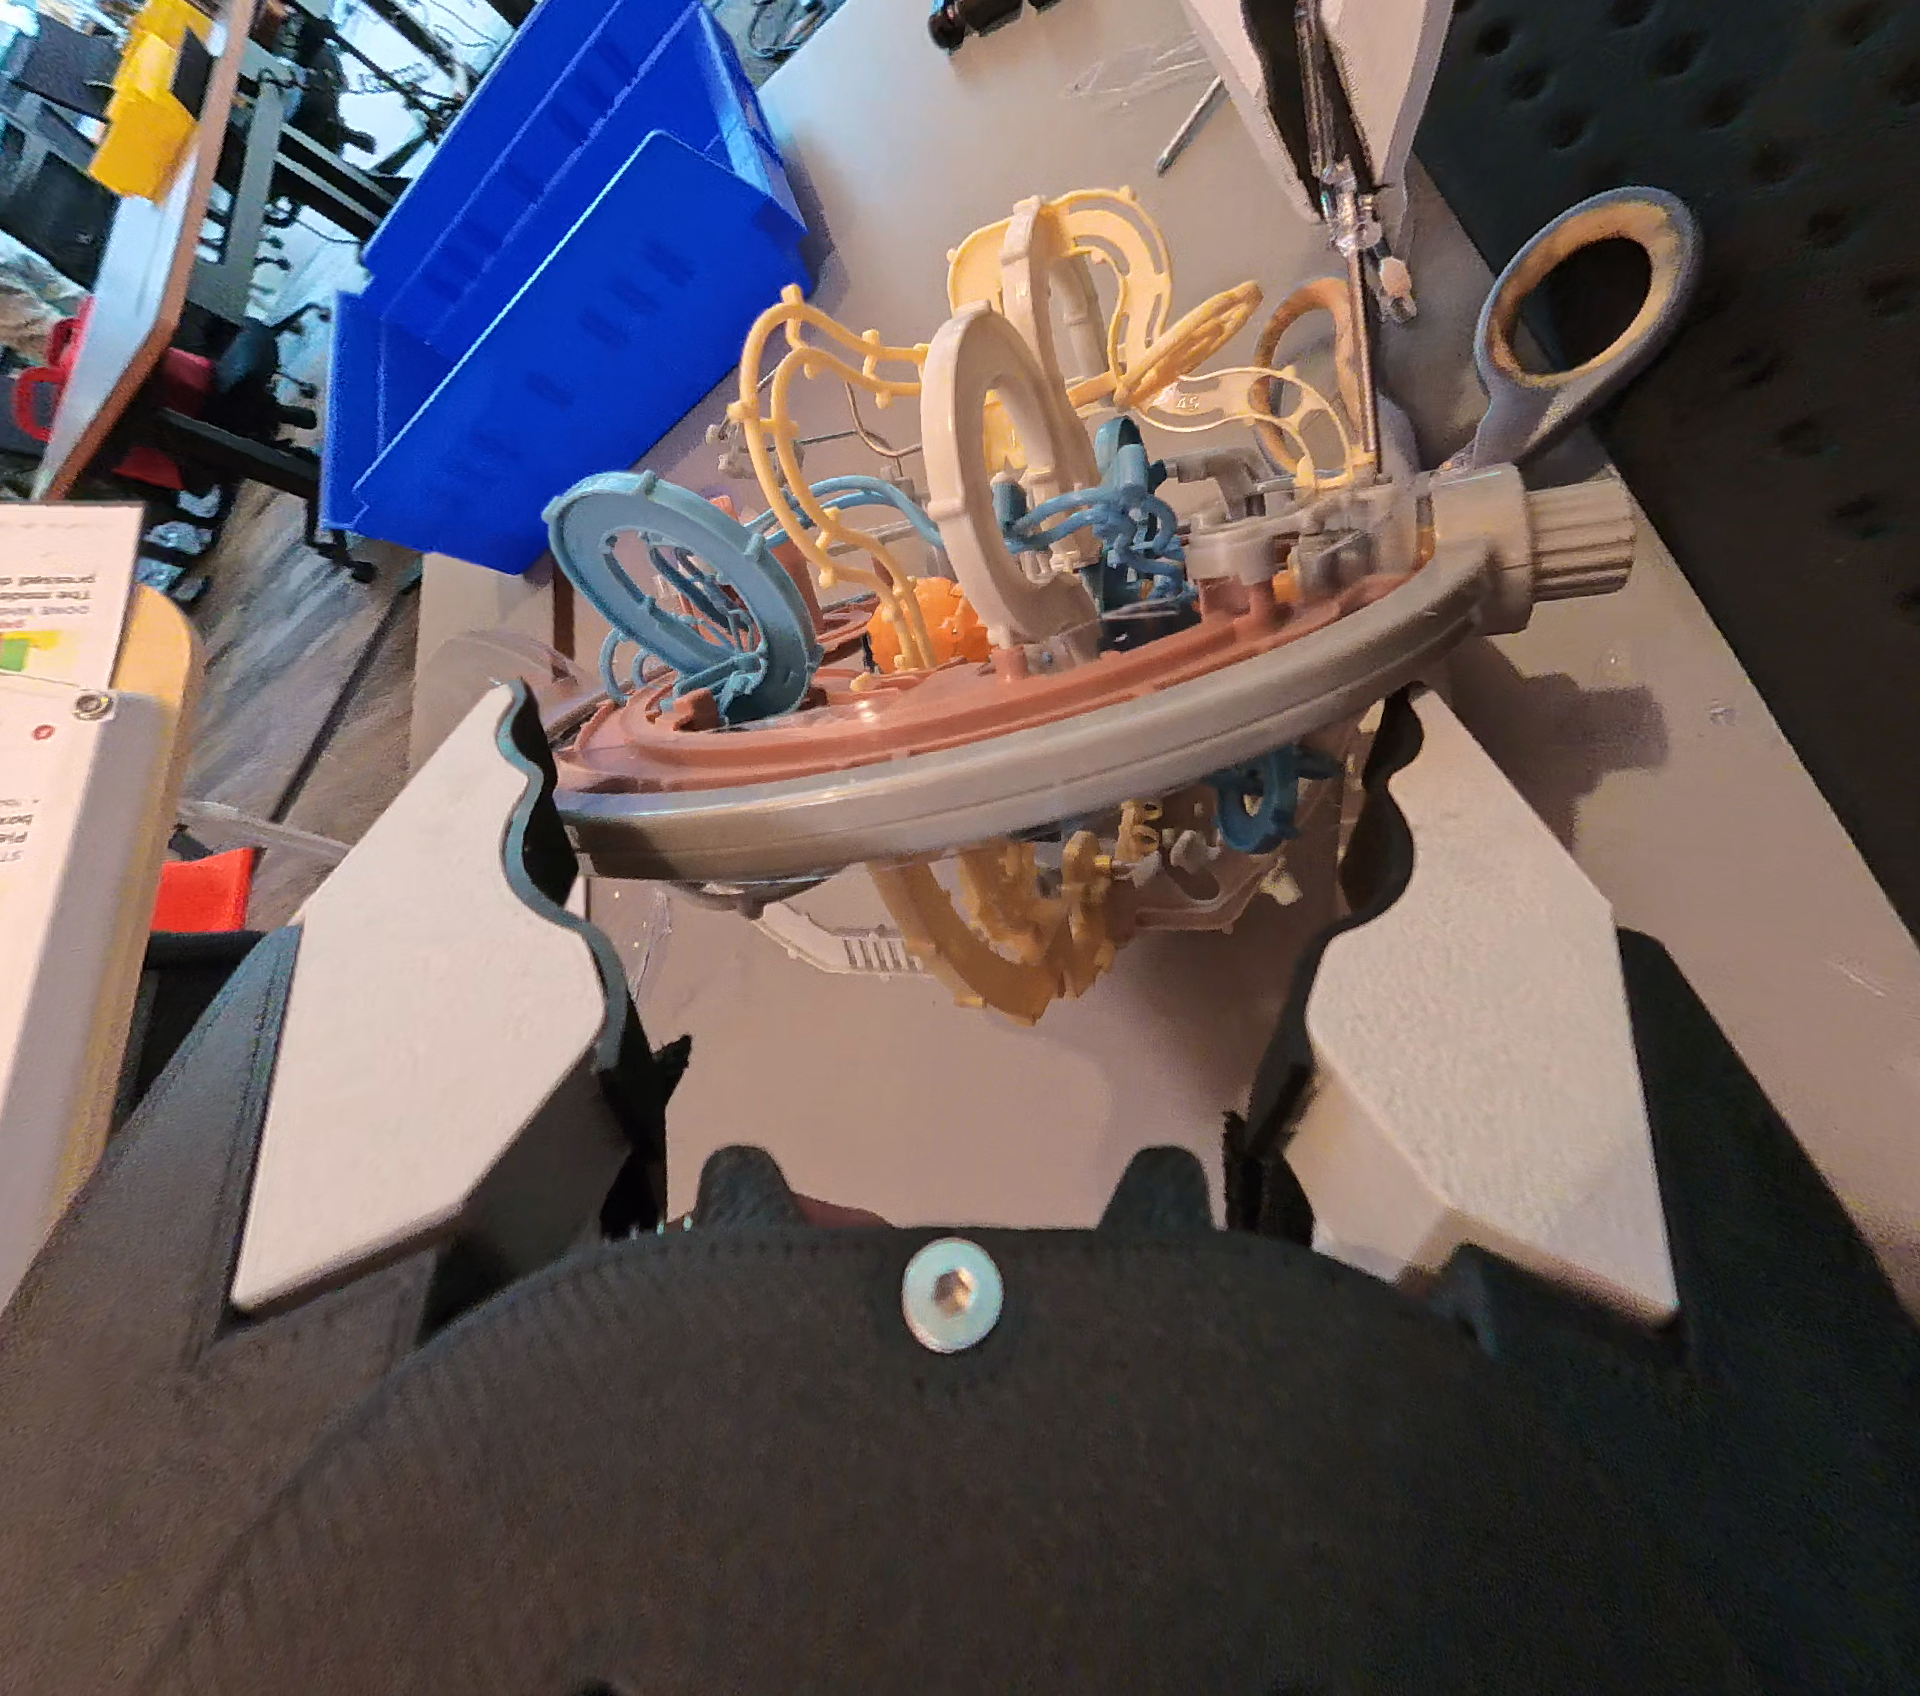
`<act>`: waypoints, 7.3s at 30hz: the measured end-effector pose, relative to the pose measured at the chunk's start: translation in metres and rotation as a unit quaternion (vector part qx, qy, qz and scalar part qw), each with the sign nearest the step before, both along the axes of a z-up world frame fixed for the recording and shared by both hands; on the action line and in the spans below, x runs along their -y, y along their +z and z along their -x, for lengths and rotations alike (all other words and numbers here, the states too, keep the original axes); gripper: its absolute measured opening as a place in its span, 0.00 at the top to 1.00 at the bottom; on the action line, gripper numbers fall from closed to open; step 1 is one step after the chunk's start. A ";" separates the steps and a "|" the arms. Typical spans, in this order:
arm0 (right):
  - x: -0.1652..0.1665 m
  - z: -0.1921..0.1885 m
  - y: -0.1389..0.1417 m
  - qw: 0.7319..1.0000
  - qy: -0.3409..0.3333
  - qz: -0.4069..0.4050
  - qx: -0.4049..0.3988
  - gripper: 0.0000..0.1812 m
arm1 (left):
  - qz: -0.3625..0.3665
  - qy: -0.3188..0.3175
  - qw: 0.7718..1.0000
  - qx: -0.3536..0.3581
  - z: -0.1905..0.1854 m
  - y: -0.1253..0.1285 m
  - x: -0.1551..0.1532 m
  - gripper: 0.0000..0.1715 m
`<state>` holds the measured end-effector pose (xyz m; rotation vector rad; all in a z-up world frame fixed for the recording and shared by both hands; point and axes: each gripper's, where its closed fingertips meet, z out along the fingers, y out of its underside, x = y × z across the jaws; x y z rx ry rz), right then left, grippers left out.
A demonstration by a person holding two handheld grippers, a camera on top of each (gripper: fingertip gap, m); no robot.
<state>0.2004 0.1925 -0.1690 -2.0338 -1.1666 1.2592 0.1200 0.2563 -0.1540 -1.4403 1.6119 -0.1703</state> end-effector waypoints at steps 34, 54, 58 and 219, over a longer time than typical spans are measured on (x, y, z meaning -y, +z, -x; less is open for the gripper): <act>-0.008 0.001 -0.019 0.996 0.027 -0.084 0.013 0.96 | -0.124 0.089 0.986 0.070 0.015 -0.010 0.007 0.14; -0.015 0.014 -0.009 0.900 0.226 -0.356 0.109 0.95 | -0.105 0.084 0.986 0.102 0.023 -0.009 0.001 0.14; -0.017 0.014 -0.008 0.931 0.184 -0.302 0.092 0.94 | -0.104 0.085 0.985 0.113 0.024 -0.007 0.000 0.15; -0.030 0.039 -0.003 0.889 0.274 -0.329 0.162 0.90 | 0.263 0.037 0.949 0.170 -0.009 -0.001 -0.003 0.92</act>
